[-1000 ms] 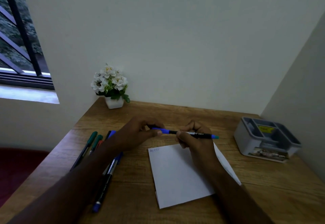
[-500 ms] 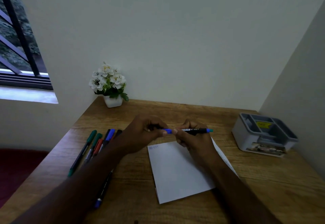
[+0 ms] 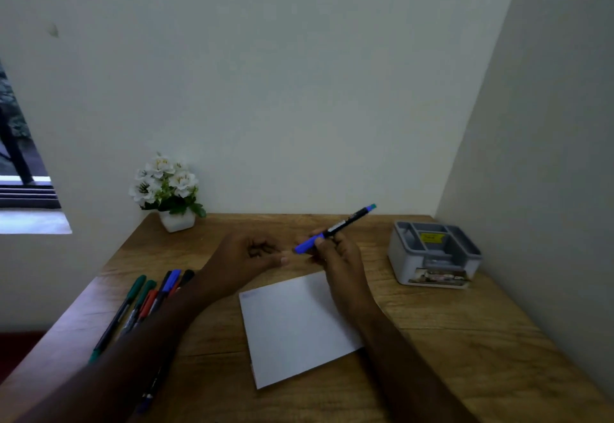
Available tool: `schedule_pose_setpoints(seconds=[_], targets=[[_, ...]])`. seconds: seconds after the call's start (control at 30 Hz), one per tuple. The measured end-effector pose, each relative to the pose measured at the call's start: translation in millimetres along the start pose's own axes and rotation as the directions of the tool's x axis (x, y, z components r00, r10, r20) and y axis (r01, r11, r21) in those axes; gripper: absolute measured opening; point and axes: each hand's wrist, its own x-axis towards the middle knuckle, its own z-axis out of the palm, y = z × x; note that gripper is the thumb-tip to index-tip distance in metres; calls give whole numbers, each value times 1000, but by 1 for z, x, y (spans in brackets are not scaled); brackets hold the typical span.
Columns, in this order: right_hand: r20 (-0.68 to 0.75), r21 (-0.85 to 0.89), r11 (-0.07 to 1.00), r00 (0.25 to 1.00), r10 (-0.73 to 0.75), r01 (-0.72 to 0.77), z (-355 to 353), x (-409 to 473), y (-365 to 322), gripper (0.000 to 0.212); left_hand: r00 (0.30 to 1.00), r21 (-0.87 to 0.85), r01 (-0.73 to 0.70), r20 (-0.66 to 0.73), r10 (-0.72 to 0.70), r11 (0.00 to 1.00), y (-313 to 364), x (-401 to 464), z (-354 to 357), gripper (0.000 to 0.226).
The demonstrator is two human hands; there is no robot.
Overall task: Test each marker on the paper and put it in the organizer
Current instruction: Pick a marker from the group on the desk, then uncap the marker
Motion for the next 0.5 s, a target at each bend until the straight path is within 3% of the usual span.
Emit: schedule_pose_setpoints(seconds=[0.1, 0.23, 0.3, 0.5], targets=[[-25, -235, 971, 998, -52, 44, -20, 2, -8, 17, 997, 74, -21, 79, 15, 997, 9, 18, 13, 11], [-14, -570, 807, 981, -193, 151, -73, 0, -26, 18, 984, 139, -65, 176, 40, 988, 29, 48, 50, 19], [-39, -658, 735, 966, -254, 167, -108, -3, -47, 24, 976, 138, -79, 210, 49, 987, 39, 63, 74, 22], [-181, -826, 561, 922, -343, 47, -218, -2, -108, 4, 956, 108, -129, 279, 94, 986, 67, 96, 138, 17]])
